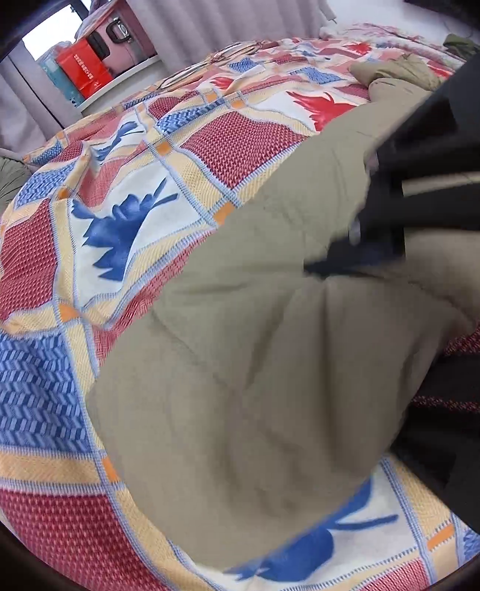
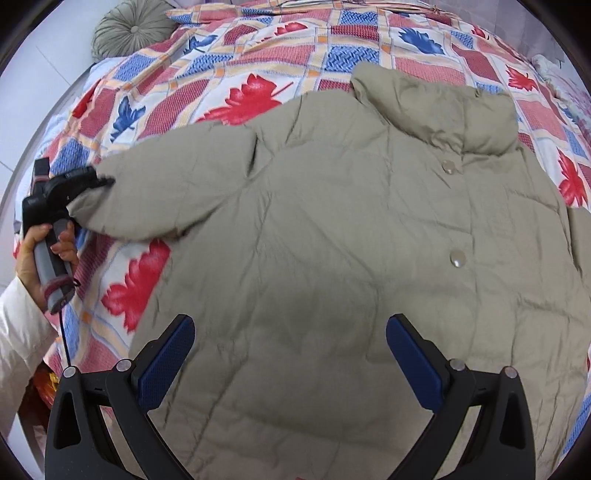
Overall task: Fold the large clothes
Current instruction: 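Fold the held sleeve across the jacket body and open the left tool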
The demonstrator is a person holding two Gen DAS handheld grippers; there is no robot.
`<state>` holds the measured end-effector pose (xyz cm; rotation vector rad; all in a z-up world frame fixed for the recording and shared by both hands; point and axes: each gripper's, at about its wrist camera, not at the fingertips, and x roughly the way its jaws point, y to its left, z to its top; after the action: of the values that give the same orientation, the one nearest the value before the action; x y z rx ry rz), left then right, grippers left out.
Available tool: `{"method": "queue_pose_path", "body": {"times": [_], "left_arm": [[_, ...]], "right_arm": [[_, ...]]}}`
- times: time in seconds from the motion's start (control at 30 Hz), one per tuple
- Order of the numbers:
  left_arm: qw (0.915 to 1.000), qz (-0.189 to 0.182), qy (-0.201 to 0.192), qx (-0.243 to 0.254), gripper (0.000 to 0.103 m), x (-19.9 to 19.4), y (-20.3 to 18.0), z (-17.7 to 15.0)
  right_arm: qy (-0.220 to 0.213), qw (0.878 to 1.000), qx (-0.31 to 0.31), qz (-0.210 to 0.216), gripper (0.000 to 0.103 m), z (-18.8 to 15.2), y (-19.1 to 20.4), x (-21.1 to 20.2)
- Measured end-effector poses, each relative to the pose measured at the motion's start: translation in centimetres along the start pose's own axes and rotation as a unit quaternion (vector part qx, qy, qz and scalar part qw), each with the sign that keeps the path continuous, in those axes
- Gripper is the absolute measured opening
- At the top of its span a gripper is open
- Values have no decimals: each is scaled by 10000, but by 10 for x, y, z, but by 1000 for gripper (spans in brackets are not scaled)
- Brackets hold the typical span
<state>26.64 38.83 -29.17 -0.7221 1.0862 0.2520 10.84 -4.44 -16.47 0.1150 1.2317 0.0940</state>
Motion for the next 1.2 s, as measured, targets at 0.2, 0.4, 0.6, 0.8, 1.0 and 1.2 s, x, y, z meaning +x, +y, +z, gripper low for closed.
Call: {"method": "queue_pose_path", "body": {"times": [0.2,0.4,0.6,0.8,1.0,1.2], "left_arm": [[9932,348,-690,869,7,-47,-34,-6],[9768,34,-1270,1726,7,-116,-74,-21],[9505,-576,-1373,2727,7,-151,-137,-61],[9291,-1331,-973,3311,7,-148,-216,-116],[9076,-1543,-387,3887,7,-119,-291,-188],[8789,-1058,147,4649,7,-57,-333,-271]], "right_arm": [[-251,9991,254,231,101,41,0,8],[-8,9901,1082,898,16,69,-5,50],[263,9750,1438,1675,15,70,19,109],[516,9746,1169,1839,15,67,35,122],[170,9753,1369,1728,15,40,-17,69],[-83,9808,1721,908,15,-2,-105,21]]}}
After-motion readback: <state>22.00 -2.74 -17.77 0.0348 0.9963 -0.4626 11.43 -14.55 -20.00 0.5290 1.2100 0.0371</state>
